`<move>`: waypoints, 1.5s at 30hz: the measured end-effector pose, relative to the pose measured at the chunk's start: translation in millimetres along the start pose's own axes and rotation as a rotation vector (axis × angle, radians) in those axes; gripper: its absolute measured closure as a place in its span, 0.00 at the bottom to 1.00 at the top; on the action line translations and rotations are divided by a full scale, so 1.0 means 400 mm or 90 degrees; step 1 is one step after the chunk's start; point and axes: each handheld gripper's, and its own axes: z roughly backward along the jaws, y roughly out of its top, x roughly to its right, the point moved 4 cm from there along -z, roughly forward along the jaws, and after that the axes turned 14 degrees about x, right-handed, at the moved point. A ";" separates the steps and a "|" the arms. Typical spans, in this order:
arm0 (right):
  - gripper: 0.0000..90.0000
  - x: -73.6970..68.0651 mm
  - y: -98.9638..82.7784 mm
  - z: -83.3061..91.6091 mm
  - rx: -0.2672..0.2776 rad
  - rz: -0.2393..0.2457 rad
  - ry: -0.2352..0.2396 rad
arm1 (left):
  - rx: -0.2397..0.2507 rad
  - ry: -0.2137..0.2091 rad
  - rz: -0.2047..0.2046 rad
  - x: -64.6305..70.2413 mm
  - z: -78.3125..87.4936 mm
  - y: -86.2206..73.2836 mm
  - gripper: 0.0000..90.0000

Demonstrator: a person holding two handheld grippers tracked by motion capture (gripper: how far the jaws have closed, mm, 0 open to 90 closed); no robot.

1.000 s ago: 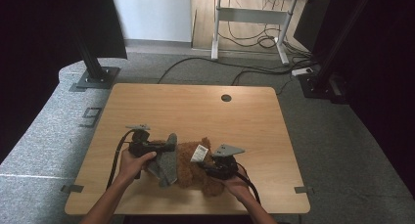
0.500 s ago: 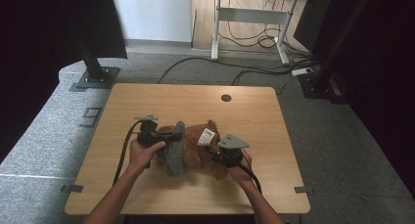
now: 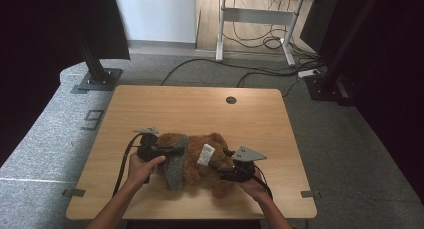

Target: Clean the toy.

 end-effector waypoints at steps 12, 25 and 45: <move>0.49 0.001 -0.014 -0.011 -0.015 0.024 -0.015 | -0.008 -0.042 -0.031 0.077 -0.075 0.075 0.87; 0.59 -0.002 -0.029 -0.016 -0.025 0.051 -0.014 | -0.031 -0.027 -0.013 0.053 -0.111 0.074 0.87; 0.64 -0.023 -0.050 0.005 -0.041 0.087 0.014 | 0.024 0.024 0.079 -0.102 0.085 0.057 0.87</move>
